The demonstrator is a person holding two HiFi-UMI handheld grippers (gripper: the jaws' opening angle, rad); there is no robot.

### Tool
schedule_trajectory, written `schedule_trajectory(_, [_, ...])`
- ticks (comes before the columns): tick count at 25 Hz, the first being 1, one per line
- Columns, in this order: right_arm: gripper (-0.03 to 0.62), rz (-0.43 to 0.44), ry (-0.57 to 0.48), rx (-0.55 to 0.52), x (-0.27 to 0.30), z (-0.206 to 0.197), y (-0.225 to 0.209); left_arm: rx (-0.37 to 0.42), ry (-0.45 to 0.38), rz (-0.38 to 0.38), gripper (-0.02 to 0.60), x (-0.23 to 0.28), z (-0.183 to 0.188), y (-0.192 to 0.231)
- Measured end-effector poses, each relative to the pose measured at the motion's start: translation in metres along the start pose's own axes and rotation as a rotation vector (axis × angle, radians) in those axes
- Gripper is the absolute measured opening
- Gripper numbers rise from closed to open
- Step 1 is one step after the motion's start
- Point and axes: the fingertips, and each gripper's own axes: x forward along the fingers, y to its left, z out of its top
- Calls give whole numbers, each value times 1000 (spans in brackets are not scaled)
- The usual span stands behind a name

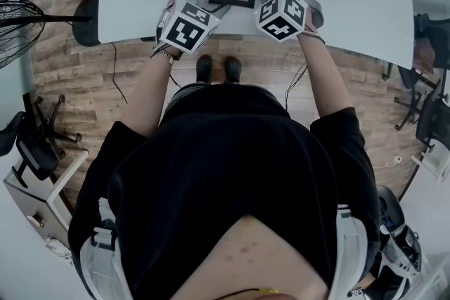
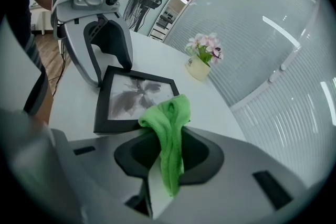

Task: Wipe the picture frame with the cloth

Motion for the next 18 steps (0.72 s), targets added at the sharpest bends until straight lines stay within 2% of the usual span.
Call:
schedule_trajectory(12, [94, 42, -20, 48, -10, -4, 13, 20, -6, 18, 276, 3, 1, -1])
schedule_trajectory(18, [94, 62, -23, 55, -15, -2, 19, 5, 8, 3, 276, 3, 1, 0])
